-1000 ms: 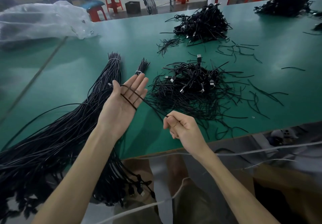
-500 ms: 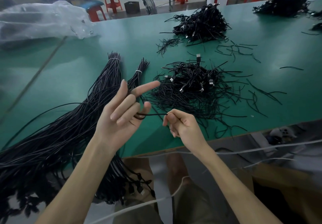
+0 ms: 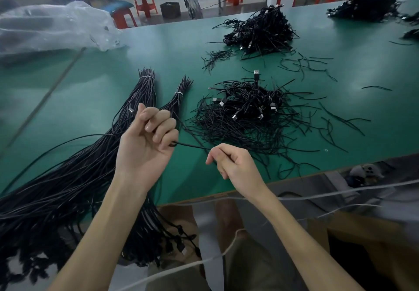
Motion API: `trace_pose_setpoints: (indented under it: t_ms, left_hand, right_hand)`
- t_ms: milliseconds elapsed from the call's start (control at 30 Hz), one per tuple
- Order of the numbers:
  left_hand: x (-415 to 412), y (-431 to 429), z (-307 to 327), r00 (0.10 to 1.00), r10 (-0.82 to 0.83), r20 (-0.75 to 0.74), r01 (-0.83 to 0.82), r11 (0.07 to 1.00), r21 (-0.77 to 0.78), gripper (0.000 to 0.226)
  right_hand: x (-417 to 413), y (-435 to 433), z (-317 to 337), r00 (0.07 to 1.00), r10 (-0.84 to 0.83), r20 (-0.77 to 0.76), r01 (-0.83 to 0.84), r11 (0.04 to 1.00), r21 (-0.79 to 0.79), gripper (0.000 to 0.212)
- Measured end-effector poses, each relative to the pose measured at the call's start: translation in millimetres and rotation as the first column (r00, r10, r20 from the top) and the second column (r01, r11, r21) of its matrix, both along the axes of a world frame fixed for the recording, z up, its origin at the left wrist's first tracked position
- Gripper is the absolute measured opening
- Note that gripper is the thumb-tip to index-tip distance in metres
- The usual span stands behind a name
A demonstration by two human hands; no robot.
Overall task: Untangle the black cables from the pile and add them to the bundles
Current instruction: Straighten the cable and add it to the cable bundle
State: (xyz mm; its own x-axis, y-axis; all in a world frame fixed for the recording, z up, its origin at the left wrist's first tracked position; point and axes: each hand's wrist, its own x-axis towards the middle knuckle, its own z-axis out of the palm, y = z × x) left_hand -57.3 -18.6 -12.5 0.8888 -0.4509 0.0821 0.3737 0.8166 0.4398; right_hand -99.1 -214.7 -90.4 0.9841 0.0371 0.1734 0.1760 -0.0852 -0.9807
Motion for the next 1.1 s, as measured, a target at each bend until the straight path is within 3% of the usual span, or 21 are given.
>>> trace_pose_setpoints:
  t_ms: [167, 300, 367, 433, 467, 500, 567, 600, 667, 800, 900, 933, 1000, 1100]
  left_hand:
    - [2, 4, -3, 0.998, -0.045, -0.040, 0.039, 0.990, -0.136, 0.033]
    - [1, 9, -5, 0.989, -0.149, -0.019, 0.142, 0.966, -0.217, 0.039]
    - [2, 14, -7, 0.958, -0.280, 0.066, 0.285, 0.954, -0.089, 0.039]
    - [0, 21, -7, 0.883, -0.440, 0.164, 0.393, 0.883, 0.256, 0.040]
    - [-1, 25, -6, 0.826, -0.519, 0.221, 0.355, 0.782, 0.512, 0.040]
    - [-1, 27, -4, 0.743, -0.619, 0.253, 0.250, 0.608, 0.754, 0.042]
    - [-3, 23, 0, 0.572, -0.805, 0.157, 0.004, 0.193, 0.981, 0.045]
    - [-3, 17, 2, 0.541, -0.836, 0.087, -0.100, 0.039, 0.994, 0.046]
    - [-4, 4, 3, 0.575, -0.817, 0.041, -0.292, -0.158, 0.943, 0.045]
    - [-3, -11, -6, 0.682, -0.718, 0.141, -0.522, -0.343, 0.781, 0.035]
    - [-1, -14, -22, 0.655, -0.722, 0.223, -0.636, -0.367, 0.679, 0.024]
    - [0, -14, -26, 0.641, -0.717, 0.273, -0.645, -0.312, 0.698, 0.023]
    - [1, -13, -29, 0.622, -0.678, 0.392, -0.647, -0.162, 0.745, 0.043]
    - [0, -11, -31, 0.644, -0.618, 0.450, -0.604, -0.049, 0.796, 0.049]
  right_hand:
    - [0, 0, 2, 1.000, 0.020, -0.001, -0.020, 0.999, -0.038, 0.033]
    - [0, 1, 1, 0.999, 0.031, -0.006, -0.031, 0.999, -0.039, 0.034]
    - [0, 1, 1, 0.999, 0.041, -0.008, -0.041, 0.998, -0.037, 0.034]
    - [0, 0, 2, 0.999, 0.049, -0.009, -0.049, 0.998, -0.035, 0.036]
    - [0, 0, 3, 0.998, 0.055, -0.001, -0.055, 0.998, -0.033, 0.037]
    - [0, 1, 3, 0.998, 0.062, 0.011, -0.061, 0.997, -0.038, 0.038]
    - [0, 2, 1, 0.997, 0.075, 0.017, -0.073, 0.994, -0.078, 0.037]
    - [0, 3, 1, 0.997, 0.078, 0.013, -0.076, 0.992, -0.097, 0.037]
    - [-1, 4, 0, 0.997, 0.069, 0.015, -0.067, 0.992, -0.109, 0.040]
    - [-1, 1, 2, 0.999, 0.037, 0.000, -0.037, 0.999, -0.036, 0.050]
    - [-3, 1, 5, 0.999, 0.038, -0.004, -0.038, 0.999, 0.028, 0.048]
    - [-3, 1, 6, 0.999, 0.047, 0.001, -0.047, 0.998, 0.037, 0.049]
    - [-3, 1, 5, 0.998, 0.058, 0.004, -0.058, 0.997, 0.040, 0.052]
    - [-1, 2, 3, 0.998, 0.061, -0.009, -0.061, 0.998, 0.015, 0.059]
